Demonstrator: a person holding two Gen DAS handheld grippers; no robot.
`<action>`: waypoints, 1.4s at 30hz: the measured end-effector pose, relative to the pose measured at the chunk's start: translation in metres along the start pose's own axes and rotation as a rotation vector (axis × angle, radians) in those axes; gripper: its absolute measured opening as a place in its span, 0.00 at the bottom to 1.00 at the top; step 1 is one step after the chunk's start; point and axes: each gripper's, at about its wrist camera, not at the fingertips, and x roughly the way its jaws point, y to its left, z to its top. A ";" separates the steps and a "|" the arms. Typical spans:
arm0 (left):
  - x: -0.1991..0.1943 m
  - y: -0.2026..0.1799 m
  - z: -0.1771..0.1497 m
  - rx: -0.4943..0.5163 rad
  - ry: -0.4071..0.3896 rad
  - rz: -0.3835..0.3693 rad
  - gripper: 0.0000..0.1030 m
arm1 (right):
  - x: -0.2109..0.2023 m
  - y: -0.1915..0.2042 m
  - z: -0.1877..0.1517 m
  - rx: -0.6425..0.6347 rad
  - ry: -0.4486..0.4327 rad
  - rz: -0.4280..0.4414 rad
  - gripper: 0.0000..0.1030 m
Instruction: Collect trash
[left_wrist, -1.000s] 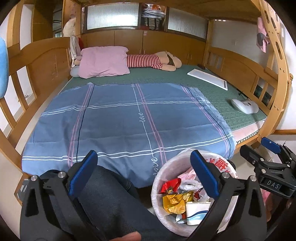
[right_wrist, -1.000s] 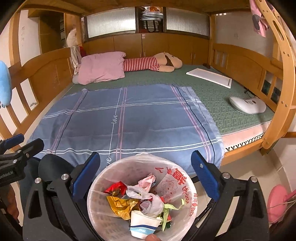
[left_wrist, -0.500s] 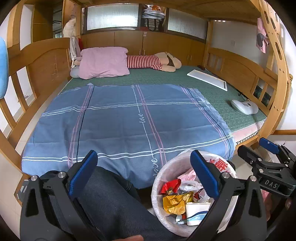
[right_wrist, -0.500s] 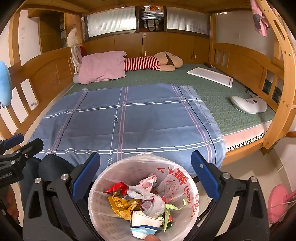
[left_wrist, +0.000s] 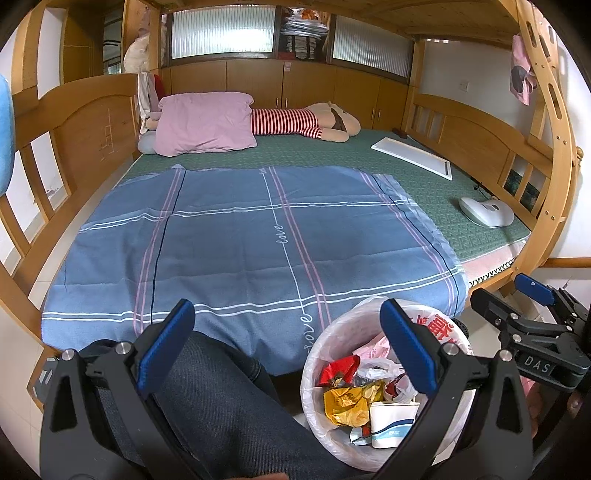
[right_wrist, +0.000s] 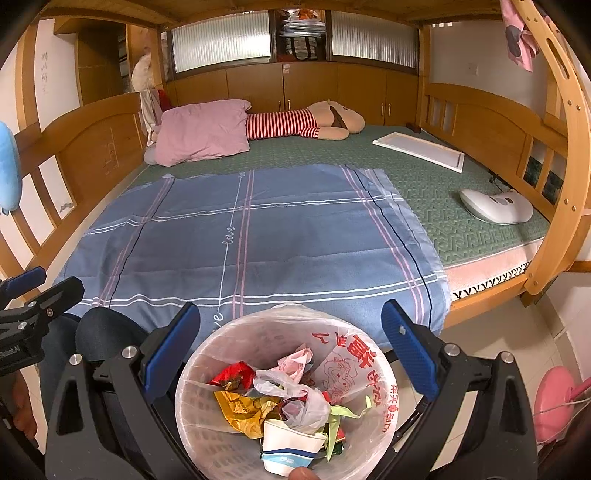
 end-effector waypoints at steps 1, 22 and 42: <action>0.000 0.000 0.000 0.000 0.001 -0.001 0.97 | 0.000 -0.001 0.000 0.001 0.000 0.001 0.94; 0.002 0.000 -0.002 -0.001 0.010 -0.007 0.97 | 0.004 -0.001 -0.001 -0.001 0.007 -0.001 0.94; 0.005 -0.003 -0.006 0.016 0.009 -0.007 0.97 | 0.007 -0.002 -0.004 0.010 0.013 -0.002 0.94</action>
